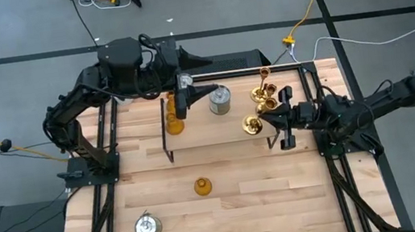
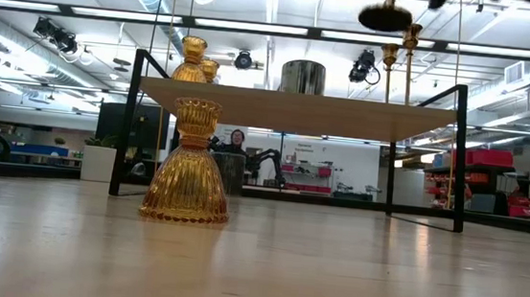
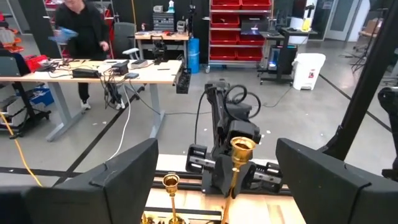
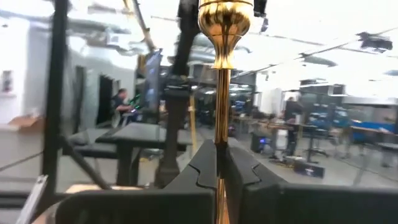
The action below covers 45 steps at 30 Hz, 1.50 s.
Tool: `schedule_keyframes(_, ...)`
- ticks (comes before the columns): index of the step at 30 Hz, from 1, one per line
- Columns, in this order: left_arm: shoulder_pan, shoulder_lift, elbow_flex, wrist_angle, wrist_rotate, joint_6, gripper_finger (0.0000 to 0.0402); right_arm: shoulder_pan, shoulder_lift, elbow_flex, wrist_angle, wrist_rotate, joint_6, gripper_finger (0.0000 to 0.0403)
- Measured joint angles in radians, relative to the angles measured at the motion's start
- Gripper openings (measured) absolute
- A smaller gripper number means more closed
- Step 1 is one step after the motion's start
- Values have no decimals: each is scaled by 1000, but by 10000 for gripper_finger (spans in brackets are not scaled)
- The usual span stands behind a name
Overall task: Pick & Place candle stick holders
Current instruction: Put the candle holder on the shelf aligned with the other candle holder
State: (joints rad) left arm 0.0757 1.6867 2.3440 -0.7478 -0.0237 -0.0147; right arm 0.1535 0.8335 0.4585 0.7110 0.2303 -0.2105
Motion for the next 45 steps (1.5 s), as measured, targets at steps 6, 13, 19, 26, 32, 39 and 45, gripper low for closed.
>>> schedule_keyframes(6, 0, 0, 0, 0, -10, 0, 332, -1, -3, -88, 95, 53, 12, 1)
schedule_keyframes(13, 0, 0, 0, 0, -10, 0, 332, -2, -3, -91, 33, 81, 22, 1)
schedule_keyframes(19, 0, 0, 0, 0, -10, -1, 332, -2, -2, -107, 15, 98, 45, 1)
schedule_keyframes(26, 0, 0, 0, 0, -10, -1, 332, -2, -5, -211, 113, 129, 95, 1)
schedule_keyframes(32, 0, 0, 0, 0, -10, -1, 332, -2, -12, -229, 161, 183, 99, 1)
schedule_keyframes(39, 0, 1, 0, 0, -10, -1, 332, -2, -12, -229, 115, 222, 132, 1)
schedule_keyframes(45, 0, 1, 0, 0, -10, -1, 332, -2, -12, -229, 93, 226, 120, 1)
